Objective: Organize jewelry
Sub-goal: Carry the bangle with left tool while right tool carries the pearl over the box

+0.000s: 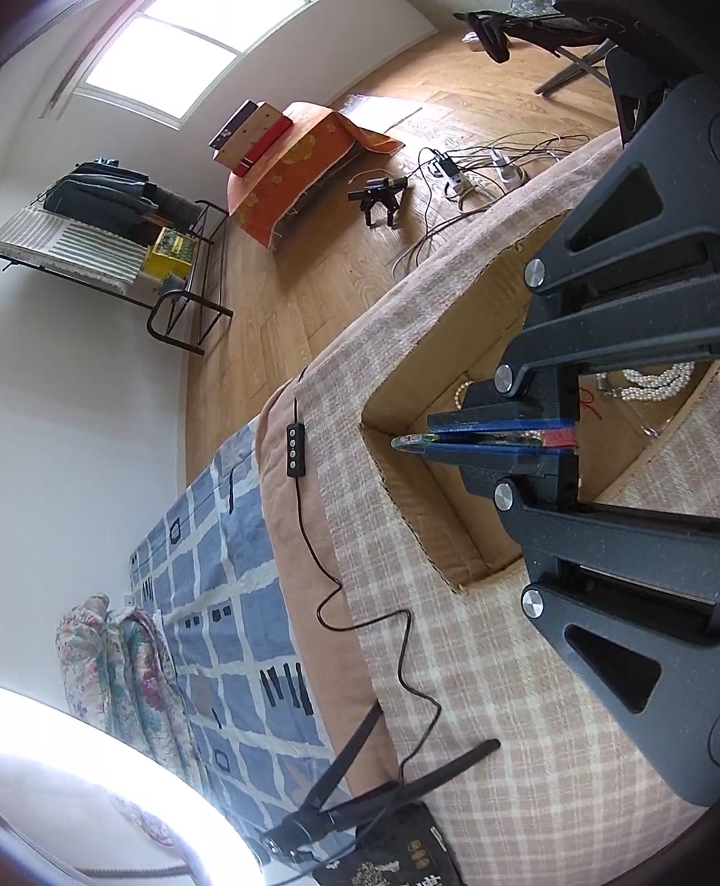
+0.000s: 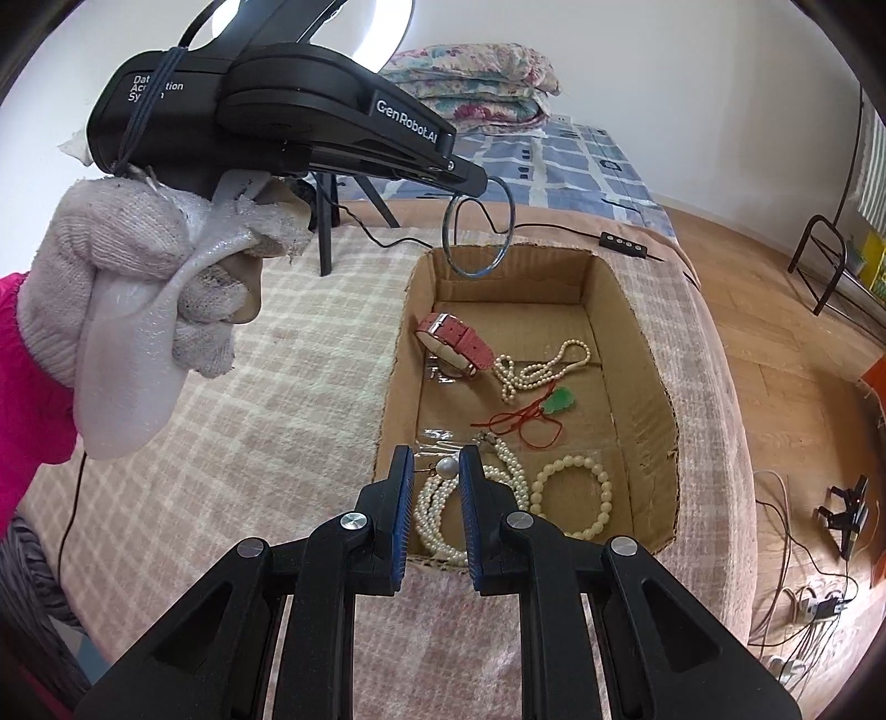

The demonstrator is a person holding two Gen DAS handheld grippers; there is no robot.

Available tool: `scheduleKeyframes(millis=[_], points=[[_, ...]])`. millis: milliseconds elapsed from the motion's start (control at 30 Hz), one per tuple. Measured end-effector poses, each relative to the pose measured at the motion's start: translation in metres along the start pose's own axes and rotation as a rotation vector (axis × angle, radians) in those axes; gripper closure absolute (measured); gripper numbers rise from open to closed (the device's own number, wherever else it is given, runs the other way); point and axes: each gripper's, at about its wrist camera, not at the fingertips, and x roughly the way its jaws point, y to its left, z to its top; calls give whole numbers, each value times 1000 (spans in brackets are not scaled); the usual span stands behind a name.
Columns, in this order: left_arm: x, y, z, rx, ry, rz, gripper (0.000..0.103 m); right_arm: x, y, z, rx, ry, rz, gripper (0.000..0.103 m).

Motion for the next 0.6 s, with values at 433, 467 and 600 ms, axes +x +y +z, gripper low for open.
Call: scheduleKeyframes(millis=[433, 467, 600], points=[[25, -16, 4, 38, 18, -5, 102, 16, -27, 1, 60, 15, -20, 88], [25, -16, 4, 37, 18, -7, 102, 16, -27, 1, 59, 15, -18, 88], [27, -18, 5, 39, 21, -11, 102, 18, -27, 2, 57, 9, -16, 88]])
